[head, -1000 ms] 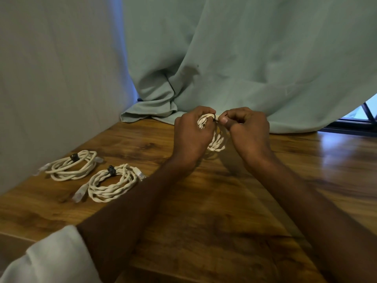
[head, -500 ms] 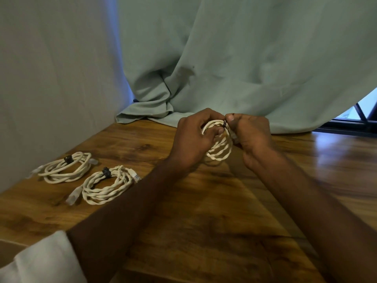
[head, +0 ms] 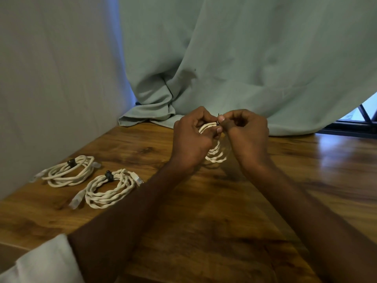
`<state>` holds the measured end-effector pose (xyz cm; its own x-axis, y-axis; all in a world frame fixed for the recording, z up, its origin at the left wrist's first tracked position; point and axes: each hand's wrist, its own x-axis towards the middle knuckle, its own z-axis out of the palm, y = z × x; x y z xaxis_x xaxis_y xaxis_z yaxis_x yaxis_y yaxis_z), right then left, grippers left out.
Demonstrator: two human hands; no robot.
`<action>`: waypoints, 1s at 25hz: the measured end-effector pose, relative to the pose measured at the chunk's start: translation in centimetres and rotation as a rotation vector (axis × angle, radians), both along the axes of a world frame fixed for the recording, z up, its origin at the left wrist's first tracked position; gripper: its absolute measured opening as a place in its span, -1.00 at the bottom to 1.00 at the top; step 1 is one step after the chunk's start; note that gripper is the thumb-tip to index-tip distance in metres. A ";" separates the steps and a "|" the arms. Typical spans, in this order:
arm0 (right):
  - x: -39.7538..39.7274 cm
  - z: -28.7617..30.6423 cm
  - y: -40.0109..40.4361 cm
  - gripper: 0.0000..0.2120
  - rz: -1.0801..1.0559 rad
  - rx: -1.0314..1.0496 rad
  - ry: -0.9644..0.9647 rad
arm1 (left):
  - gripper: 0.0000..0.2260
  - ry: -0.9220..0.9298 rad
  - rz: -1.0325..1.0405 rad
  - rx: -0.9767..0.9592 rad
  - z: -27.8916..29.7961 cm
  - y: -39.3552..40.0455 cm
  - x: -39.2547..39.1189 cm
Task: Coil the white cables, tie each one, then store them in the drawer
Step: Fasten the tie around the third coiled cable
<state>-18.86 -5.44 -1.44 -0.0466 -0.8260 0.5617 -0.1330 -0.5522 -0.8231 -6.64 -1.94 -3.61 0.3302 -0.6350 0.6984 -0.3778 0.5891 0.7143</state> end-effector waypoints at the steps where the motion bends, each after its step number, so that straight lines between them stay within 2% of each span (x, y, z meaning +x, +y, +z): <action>1: 0.1 -0.2 0.2 -0.95 -0.061 -0.081 0.076 | -0.87 0.016 0.000 0.004 0.0 -0.1 0.0; 4: 0.1 -0.5 0.0 -0.90 -0.193 -0.332 0.337 | -0.88 -0.002 0.021 0.009 -0.1 -0.1 0.0; 6: -0.1 -0.4 -0.3 -0.89 -0.174 -0.395 0.423 | -0.87 -0.019 0.053 0.006 -0.1 0.0 0.2; 10: -0.6 0.4 -0.3 -0.88 -0.064 -0.355 0.437 | -0.81 -0.039 0.079 0.003 0.0 0.0 0.6; 15: -0.1 -0.2 -0.4 -0.90 -0.142 -0.314 0.509 | -0.66 -0.230 0.206 0.047 -0.4 0.1 0.6; 25: -0.6 0.2 -0.8 -0.90 0.060 -0.143 0.348 | -0.64 -0.480 0.382 0.045 -0.3 0.1 1.2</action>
<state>-19.50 -6.21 -1.22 0.2128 -0.7334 0.6456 -0.3549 -0.6737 -0.6483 -5.41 -1.85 -3.94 0.1958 -0.5664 0.8005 -0.8419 0.3215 0.4334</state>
